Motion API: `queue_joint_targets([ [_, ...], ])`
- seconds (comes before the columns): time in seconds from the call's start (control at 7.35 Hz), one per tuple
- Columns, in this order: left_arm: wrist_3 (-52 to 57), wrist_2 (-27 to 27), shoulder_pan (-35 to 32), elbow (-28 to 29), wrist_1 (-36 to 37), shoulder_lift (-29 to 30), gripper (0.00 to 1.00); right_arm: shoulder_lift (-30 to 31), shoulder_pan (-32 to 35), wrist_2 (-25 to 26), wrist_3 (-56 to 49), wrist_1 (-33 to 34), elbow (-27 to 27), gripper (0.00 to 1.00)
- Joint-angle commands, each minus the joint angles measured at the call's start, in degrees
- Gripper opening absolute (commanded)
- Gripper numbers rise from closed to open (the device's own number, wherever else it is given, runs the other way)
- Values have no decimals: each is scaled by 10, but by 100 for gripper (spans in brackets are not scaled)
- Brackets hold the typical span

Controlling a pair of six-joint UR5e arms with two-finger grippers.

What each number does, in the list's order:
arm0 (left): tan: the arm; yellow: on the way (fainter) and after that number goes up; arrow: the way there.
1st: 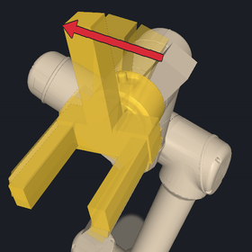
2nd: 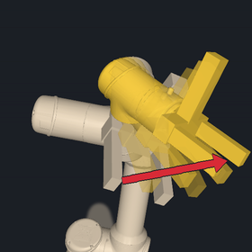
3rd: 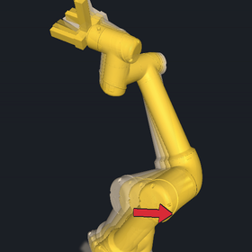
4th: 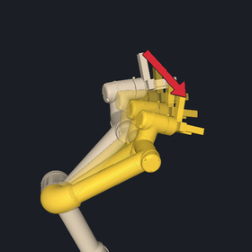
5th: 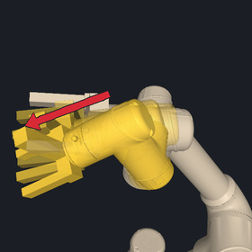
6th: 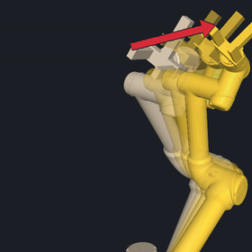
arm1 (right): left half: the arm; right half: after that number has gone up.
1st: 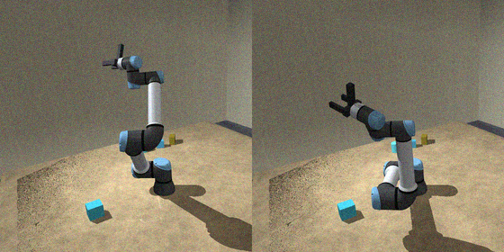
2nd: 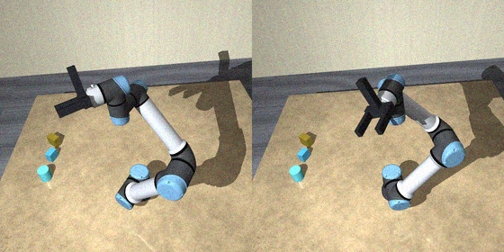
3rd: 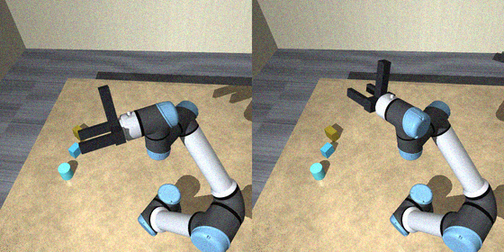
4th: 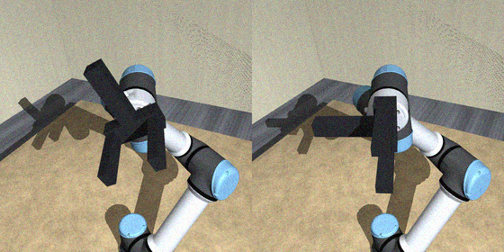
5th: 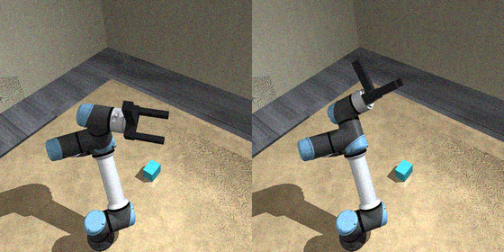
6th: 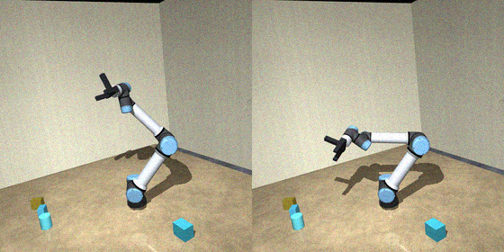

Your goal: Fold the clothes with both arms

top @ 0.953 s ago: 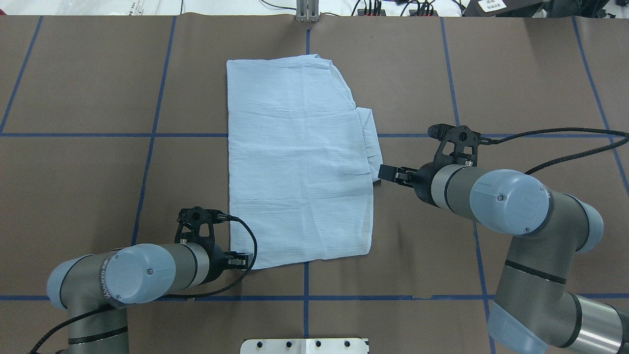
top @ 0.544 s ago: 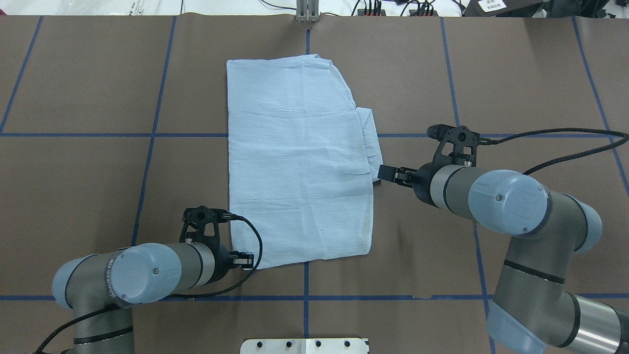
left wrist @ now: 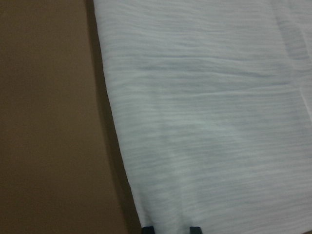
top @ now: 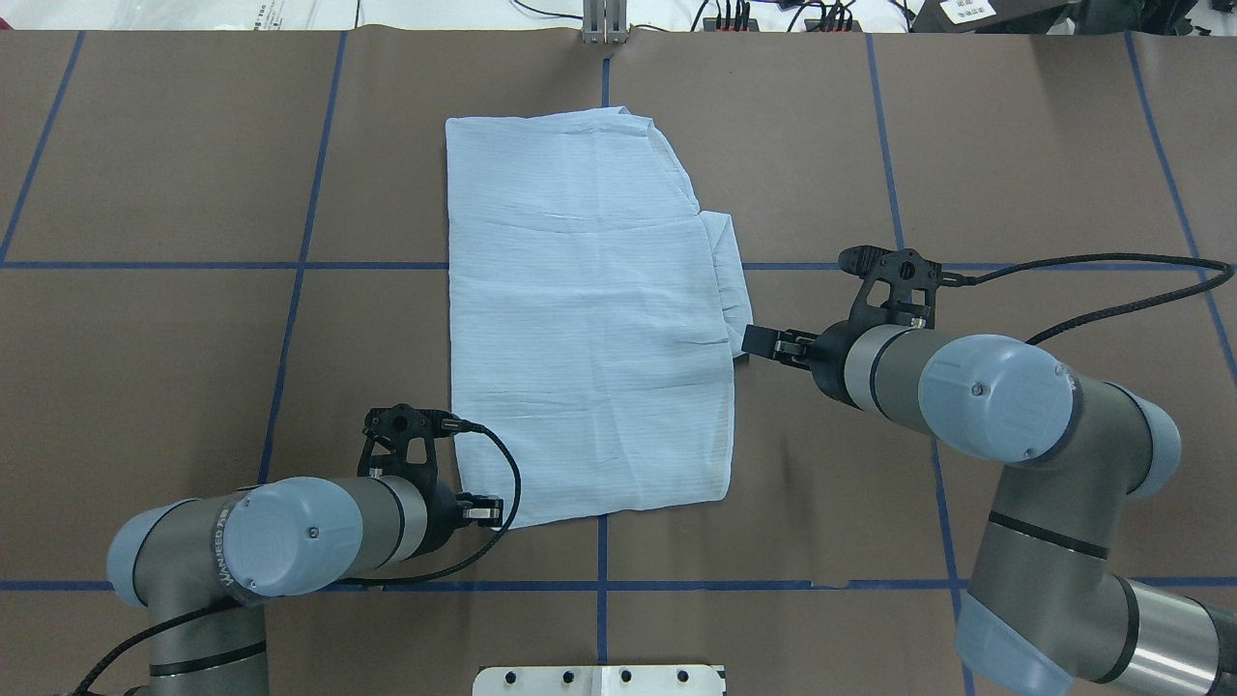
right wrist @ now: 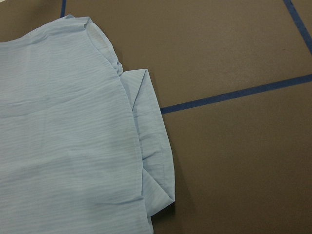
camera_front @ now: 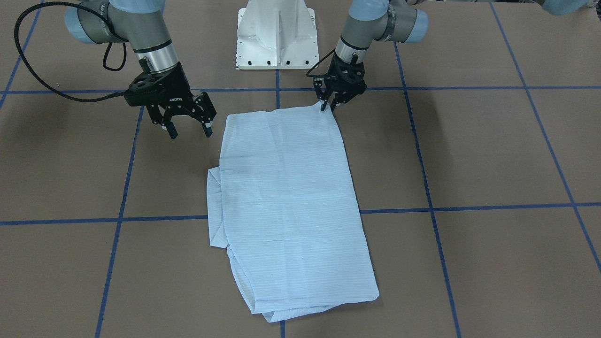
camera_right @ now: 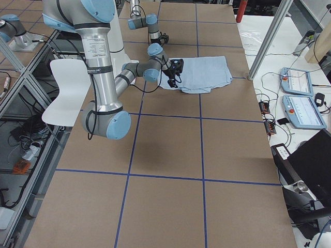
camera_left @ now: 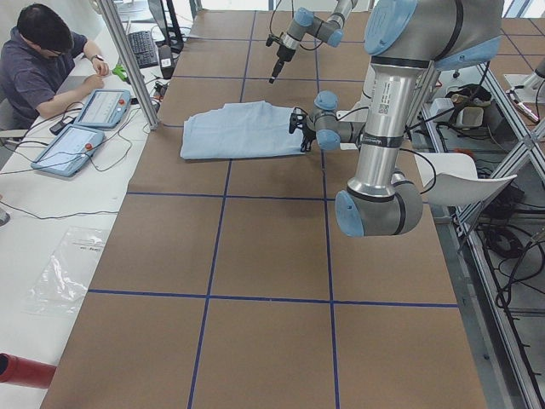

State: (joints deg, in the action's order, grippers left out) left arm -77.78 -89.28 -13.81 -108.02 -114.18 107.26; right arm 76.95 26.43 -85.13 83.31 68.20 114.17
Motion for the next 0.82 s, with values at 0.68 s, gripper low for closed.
queue_joint_targets([
  [0.68, -24, 14, 0, -7, 0, 6, 0, -118, -108, 20, 370, 225, -9, 64],
])
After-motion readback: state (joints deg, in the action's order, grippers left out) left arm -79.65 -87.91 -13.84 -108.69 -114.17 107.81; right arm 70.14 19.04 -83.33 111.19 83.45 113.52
